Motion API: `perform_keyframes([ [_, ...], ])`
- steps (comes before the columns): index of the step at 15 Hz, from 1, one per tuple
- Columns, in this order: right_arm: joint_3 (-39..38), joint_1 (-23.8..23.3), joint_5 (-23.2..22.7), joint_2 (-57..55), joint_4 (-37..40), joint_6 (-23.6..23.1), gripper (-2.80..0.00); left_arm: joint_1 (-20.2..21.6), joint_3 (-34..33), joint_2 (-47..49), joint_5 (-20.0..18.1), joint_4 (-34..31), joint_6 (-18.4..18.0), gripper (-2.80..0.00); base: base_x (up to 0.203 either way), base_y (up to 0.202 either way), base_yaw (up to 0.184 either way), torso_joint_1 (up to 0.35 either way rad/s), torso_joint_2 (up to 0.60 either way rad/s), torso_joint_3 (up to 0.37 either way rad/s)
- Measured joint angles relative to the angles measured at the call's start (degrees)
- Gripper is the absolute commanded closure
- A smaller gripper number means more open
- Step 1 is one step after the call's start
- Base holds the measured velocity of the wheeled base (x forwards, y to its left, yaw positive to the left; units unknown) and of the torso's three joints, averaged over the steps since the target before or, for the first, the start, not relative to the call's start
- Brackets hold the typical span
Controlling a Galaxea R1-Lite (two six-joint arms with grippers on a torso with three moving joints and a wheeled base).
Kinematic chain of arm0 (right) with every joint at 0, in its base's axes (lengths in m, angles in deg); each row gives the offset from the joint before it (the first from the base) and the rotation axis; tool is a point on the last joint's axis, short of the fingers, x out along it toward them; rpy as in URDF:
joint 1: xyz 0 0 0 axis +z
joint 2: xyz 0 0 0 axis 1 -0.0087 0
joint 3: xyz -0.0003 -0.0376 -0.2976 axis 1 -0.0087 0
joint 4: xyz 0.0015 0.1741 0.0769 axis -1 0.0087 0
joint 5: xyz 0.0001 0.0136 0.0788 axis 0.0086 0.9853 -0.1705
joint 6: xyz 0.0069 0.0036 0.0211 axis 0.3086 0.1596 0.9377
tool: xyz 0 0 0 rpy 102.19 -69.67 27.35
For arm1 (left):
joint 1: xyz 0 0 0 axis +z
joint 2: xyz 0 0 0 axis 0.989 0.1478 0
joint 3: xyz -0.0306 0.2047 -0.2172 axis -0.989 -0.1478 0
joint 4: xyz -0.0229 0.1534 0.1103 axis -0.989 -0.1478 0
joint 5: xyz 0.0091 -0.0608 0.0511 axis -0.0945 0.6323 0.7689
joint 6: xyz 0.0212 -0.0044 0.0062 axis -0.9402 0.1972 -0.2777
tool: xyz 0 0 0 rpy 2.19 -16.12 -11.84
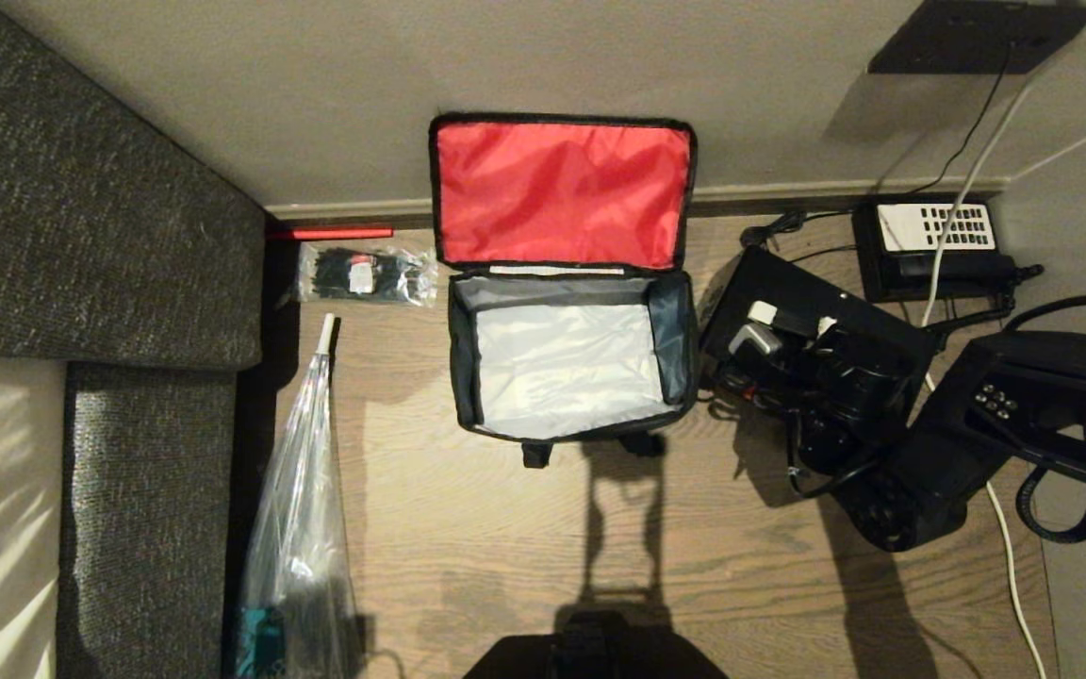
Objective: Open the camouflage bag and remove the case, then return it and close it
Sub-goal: Grip the handle again, then place the black box back
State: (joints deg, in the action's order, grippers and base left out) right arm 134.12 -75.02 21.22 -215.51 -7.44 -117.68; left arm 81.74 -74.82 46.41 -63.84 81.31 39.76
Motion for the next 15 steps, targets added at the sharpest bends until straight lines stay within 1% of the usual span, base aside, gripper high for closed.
perform_keyframes([
  [9,0.26,-0.01,0.05,-0.59,-0.03,0.36,0.0,0.0,0.0,0.0,0.0,-0.01,-0.01,0.0,0.0,0.0,0.0,0.0,0.0,0.0],
  [12,0.26,0.01,0.1,1.0,0.5,0.13,0.0,0.0,0.0,0.0,0.0,-0.01,0.02,0.0,0.0,0.0,0.0,0.0,0.0,0.0],
  [15,-1.41,-0.05,-0.14,4.26,0.71,-0.45,0.0,0.0,0.0,0.0,0.0,-0.02,-0.01,0.0,0.0,0.0,0.0,0.0,0.0,0.0],
])
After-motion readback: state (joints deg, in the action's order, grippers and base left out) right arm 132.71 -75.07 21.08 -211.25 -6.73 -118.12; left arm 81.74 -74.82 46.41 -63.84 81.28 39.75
